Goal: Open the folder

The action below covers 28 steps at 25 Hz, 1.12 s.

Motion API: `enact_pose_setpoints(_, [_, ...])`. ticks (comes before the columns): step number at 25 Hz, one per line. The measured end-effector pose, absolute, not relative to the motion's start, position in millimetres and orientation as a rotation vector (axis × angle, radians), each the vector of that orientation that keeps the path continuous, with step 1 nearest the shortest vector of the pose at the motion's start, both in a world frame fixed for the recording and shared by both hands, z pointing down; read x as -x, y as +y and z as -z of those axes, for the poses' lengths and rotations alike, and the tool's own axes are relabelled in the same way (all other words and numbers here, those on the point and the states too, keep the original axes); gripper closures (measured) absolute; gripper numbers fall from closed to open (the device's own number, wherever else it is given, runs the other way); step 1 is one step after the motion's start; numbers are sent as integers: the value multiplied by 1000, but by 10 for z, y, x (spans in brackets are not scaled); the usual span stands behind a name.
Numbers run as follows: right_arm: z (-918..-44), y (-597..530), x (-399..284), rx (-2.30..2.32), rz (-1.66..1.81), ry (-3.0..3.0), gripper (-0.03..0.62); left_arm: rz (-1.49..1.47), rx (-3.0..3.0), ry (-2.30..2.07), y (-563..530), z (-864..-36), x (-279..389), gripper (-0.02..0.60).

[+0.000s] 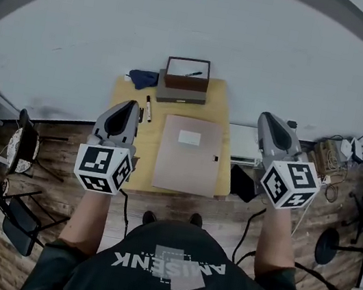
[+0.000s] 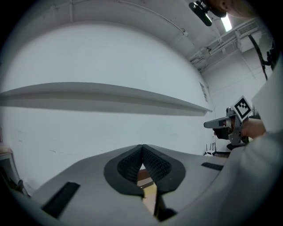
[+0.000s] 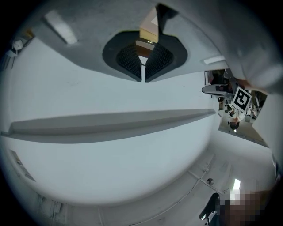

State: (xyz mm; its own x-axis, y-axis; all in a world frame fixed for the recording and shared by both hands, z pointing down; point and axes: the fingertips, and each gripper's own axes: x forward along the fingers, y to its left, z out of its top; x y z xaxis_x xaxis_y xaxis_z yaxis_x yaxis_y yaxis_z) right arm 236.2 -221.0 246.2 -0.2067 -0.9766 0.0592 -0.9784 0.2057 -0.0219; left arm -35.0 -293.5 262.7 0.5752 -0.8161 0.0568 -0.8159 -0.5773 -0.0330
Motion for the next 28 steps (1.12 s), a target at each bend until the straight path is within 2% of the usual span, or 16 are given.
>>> enact_pose_setpoints(5, [-2542, -2170, -2379, -1934, -130, -2444, 549, 97, 2810, 1417, -2898, -2718, 316, 577])
enact_pose_setpoints(6, [-2558, -2162, -2393, -1932, -140, -2448, 533, 99, 2827, 1409, -2893, -2744, 299, 470])
enact_pose_setpoints(7, [-2568, -2157, -2409, -1933, -152, -2454, 512, 104, 2838, 1406, -2886, -2765, 288, 440])
enact_pose_setpoints(11, [-2605, -2131, -2477, -1937, -188, -2464, 393, 125, 2829, 1409, -2847, -2805, 281, 400])
enact_pose_setpoints(15, [-2638, -2126, -2508, -1940, -170, -2446, 341, 124, 2804, 1428, -2825, -2808, 309, 335])
enact_pose_setpoints(21, [-2737, -2161, -2528, -1888, -260, -2498, 318, 182, 2796, 1407, -2790, -2899, 309, 307])
enact_pose_setpoints(28, [-3414, -2297, -2660, -1790, -742, -2578, 318, 392, 2823, 1353, -2678, -3466, 162, 288])
